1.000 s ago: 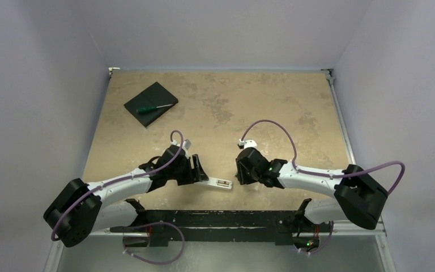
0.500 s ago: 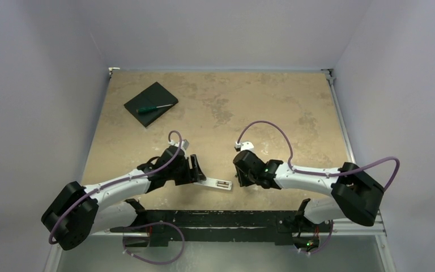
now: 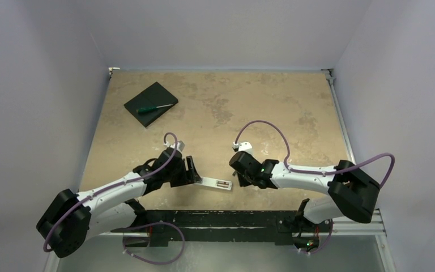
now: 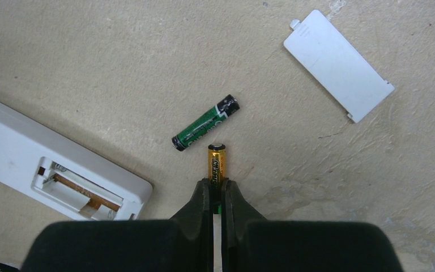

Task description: Load the batteries into the remote control

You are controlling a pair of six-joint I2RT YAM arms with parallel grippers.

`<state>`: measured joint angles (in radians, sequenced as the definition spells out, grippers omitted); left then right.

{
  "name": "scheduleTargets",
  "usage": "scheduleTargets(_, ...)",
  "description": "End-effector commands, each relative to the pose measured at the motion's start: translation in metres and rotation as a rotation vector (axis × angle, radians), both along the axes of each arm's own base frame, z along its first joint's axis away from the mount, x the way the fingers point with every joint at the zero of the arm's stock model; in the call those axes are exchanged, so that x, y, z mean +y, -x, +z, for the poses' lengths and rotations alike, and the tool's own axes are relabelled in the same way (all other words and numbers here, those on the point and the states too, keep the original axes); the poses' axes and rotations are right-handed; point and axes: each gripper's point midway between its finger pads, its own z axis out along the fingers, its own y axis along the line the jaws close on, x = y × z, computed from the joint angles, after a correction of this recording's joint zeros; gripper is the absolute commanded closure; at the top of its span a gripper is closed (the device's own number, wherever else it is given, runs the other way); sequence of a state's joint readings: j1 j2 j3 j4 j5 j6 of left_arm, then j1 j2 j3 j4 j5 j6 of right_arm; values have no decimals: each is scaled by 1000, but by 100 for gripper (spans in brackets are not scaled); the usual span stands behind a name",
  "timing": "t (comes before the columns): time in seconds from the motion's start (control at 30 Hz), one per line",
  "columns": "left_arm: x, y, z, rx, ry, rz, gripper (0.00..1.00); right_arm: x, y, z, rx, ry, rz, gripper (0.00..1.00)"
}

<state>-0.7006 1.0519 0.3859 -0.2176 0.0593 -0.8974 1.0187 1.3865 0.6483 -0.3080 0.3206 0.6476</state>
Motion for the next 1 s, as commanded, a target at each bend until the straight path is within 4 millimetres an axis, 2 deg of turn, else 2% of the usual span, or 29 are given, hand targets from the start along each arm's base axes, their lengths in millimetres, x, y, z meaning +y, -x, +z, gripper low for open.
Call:
scheduleTargets(0.0,14,6,-3,19,-58,13,36,-10,-2,10,-21,35,-47,100)
scheduleTargets(0.3,13,3,1,-8,-54,2,36,-3,0,37,-50,-24,23,100)
scheduleTargets(0.77,2,3,6,-29,-4,-57,36,28,14,81,-54,-66,331,100)
scheduleTargets(0.97,0,3,7,-38,3,-69,37,38,11,96,-98,-31,439,100)
